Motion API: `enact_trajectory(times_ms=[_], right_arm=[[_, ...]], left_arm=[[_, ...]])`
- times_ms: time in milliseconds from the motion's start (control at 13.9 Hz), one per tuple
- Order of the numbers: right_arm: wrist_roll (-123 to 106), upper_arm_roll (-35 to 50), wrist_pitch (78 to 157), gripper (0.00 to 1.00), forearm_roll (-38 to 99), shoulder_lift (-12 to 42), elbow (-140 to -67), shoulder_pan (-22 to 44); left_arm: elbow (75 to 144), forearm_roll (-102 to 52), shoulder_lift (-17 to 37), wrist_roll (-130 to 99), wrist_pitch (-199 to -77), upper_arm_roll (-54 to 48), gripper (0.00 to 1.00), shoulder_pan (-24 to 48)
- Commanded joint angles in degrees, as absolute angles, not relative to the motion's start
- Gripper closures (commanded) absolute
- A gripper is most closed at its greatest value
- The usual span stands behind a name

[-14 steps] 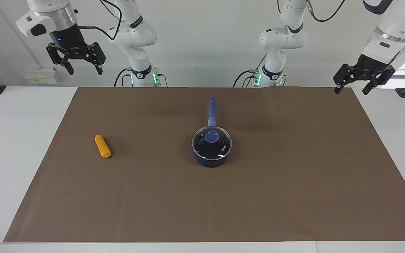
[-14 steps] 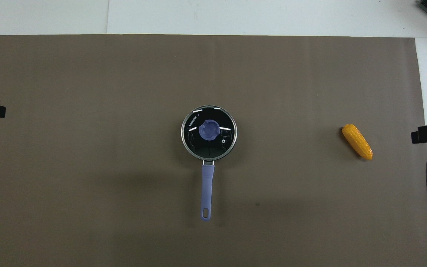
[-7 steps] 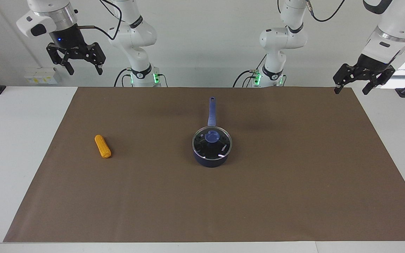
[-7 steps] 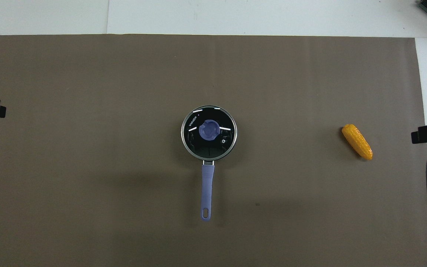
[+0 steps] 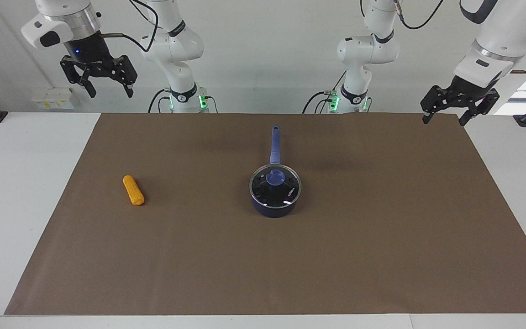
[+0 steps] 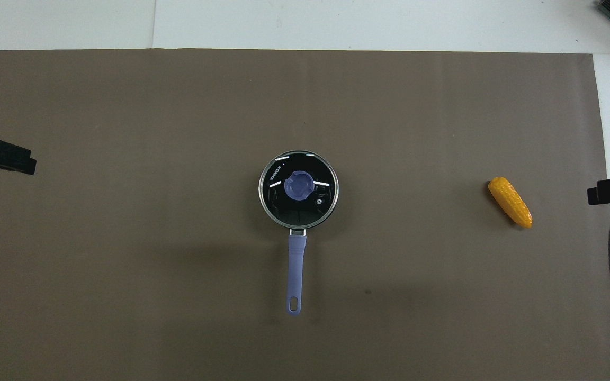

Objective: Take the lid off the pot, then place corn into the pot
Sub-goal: 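Reach the left gripper toward the glass lid knob on the pot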

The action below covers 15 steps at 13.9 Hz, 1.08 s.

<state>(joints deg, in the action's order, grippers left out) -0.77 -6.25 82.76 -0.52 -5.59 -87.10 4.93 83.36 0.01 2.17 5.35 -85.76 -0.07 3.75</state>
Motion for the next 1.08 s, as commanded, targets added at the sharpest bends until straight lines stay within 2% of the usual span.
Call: enact_trajectory(times_ms=[0,502,1005], right_arm=[[-1.58,-6.06,83.67,0.0,0.26,-6.5,-88.33,4.57],[-1.58,-6.06,83.67,0.0,0.26,-6.5,-88.33,4.57],[-1.58,-6.06,83.67,0.0,0.26,-6.5,-88.33,4.57]], left_arm=[[86.74,-0.35,1.14,5.01,-86.48,0.53,0.0,6.58],[94.74,-0.35,1.67,3.96,-96.05,0.62,0.0,13.96],[97.56,-0.35,5.27,-6.75,-103.88,0.62,0.0,22.93]])
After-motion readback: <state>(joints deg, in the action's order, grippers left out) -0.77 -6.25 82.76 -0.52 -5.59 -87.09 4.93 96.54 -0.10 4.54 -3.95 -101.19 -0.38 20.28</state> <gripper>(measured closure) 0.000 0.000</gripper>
